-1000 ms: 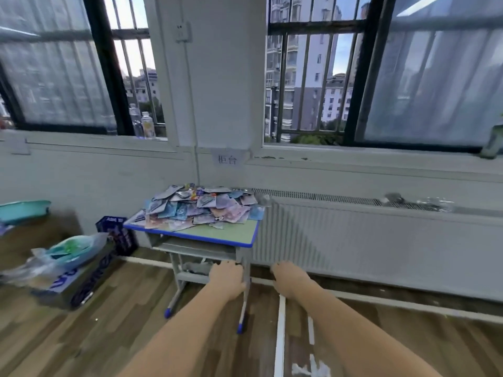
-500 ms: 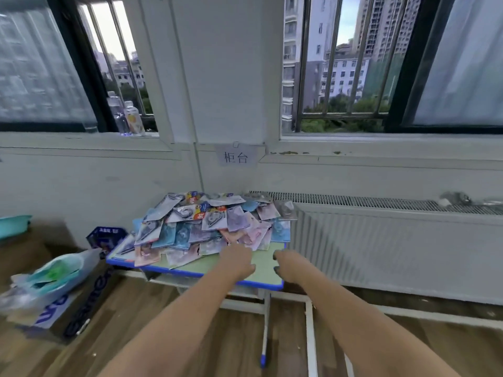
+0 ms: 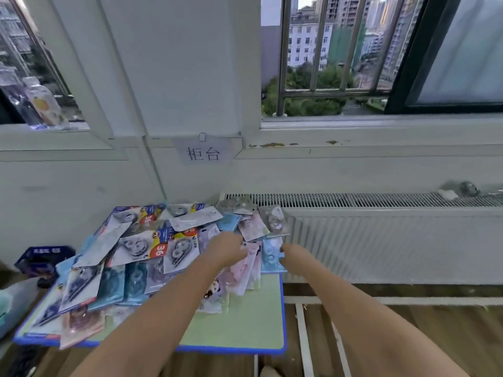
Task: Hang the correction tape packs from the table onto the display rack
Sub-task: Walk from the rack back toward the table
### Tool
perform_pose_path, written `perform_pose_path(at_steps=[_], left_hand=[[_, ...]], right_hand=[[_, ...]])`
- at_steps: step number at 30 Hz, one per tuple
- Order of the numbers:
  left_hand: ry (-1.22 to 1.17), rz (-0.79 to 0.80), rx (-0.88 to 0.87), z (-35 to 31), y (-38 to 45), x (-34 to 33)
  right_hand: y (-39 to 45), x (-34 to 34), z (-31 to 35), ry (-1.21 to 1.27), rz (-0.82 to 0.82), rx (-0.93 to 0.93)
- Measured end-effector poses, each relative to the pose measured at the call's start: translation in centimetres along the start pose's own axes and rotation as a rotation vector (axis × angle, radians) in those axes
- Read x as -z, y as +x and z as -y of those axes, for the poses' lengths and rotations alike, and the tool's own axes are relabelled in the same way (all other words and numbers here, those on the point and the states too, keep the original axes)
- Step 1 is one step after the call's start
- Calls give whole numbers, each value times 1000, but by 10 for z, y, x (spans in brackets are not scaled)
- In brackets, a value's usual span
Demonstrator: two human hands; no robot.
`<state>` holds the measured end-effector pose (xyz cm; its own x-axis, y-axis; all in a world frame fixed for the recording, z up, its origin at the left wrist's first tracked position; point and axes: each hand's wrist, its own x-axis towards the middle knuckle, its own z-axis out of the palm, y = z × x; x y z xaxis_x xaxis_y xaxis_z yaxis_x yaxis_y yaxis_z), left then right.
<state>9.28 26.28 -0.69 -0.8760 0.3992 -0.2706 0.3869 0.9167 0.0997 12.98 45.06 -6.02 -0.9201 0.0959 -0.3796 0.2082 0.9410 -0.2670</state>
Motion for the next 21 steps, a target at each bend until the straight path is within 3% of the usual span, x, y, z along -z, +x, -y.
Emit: perform_pose_path(at_steps=[10, 17, 21], left_hand=[[61, 59, 33, 25, 166, 38], [93, 180, 61, 53, 235, 35], [92, 268, 14, 65, 265, 31]], right_hand=[[142, 28, -22, 254, -8, -160], [188, 29, -26, 296, -18, -243], [204, 19, -28, 467, -8, -334]])
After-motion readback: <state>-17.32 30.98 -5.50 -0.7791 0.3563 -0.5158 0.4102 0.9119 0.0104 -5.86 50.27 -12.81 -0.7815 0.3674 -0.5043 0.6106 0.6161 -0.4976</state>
